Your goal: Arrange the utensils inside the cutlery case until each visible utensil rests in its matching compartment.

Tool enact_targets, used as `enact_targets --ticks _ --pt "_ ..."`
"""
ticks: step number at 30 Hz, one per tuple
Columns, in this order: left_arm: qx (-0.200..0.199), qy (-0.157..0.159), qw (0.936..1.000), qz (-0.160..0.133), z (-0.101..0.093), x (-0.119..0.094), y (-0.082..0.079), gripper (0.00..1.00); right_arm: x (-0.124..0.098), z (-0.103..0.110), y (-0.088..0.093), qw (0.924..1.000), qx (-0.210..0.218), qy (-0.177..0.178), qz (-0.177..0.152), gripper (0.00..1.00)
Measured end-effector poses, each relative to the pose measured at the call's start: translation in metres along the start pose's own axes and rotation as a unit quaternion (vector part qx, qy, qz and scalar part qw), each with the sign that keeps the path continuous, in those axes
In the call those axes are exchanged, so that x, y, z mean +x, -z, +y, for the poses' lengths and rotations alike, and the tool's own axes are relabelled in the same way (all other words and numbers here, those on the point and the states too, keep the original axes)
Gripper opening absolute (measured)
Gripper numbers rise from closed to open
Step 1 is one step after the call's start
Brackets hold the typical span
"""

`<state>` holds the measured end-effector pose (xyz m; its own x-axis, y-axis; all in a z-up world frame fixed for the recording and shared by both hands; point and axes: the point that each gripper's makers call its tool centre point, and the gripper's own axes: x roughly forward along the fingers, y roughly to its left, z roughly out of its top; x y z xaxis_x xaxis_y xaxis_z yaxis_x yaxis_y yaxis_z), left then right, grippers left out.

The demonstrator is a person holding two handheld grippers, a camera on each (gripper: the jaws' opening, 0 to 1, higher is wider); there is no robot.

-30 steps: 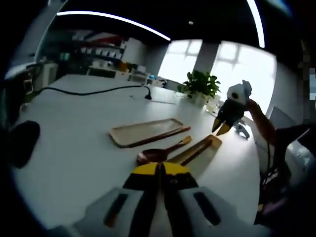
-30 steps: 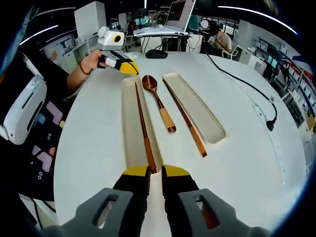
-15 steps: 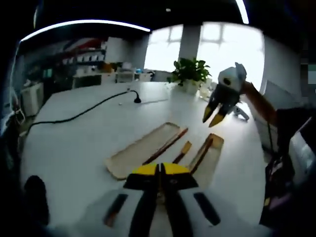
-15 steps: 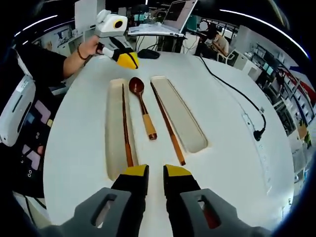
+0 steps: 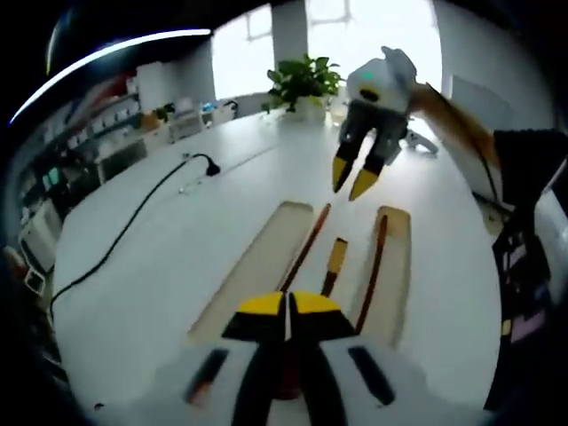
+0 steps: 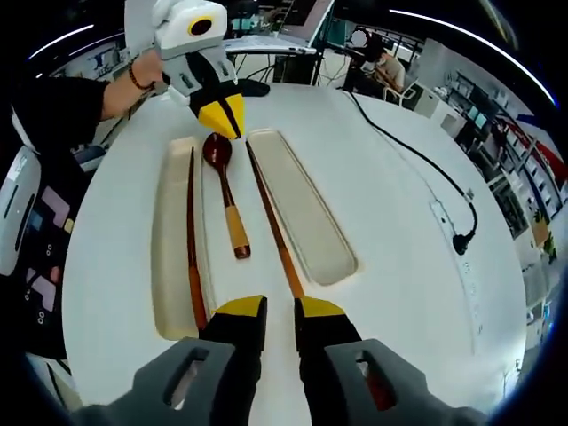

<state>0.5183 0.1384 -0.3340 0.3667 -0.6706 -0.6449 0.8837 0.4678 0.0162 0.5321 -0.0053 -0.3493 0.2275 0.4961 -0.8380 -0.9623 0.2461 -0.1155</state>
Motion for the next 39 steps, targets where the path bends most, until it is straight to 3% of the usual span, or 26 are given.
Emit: enact_targets --ticks 2,6,9,19,26,39 --pt "0.0 0.007 0.9999 0.009 0.001 0.006 0.0 0.02 0.002 -0.001 0.001 1.0 -0.002 0.0 0.006 0.12" --pt "0.045 0.0 0.9973 0.059 0.008 0.014 0.008 0.02 0.006 -0.004 0.0 0.9997 -0.012 0.0 0.019 0.12" --pt "0.056 0.001 0.9949 0.084 0.01 0.02 0.013 0.02 0.01 -0.003 -0.004 0.9996 -0.016 -0.007 0.022 0.12" --pt "0.102 0.018 0.9855 0.134 0.01 0.026 0.026 0.04 0.025 0.001 -0.002 0.9985 -0.017 -0.031 0.041 0.12" --pt "0.116 0.01 0.9822 0.148 0.014 0.026 0.029 0.05 0.031 0.001 0.002 0.9972 -0.022 -0.038 0.06 0.12" --pt "0.121 0.027 0.9785 0.165 0.015 0.032 0.028 0.11 0.035 0.004 0.005 0.9946 -0.038 -0.07 0.067 0.07"
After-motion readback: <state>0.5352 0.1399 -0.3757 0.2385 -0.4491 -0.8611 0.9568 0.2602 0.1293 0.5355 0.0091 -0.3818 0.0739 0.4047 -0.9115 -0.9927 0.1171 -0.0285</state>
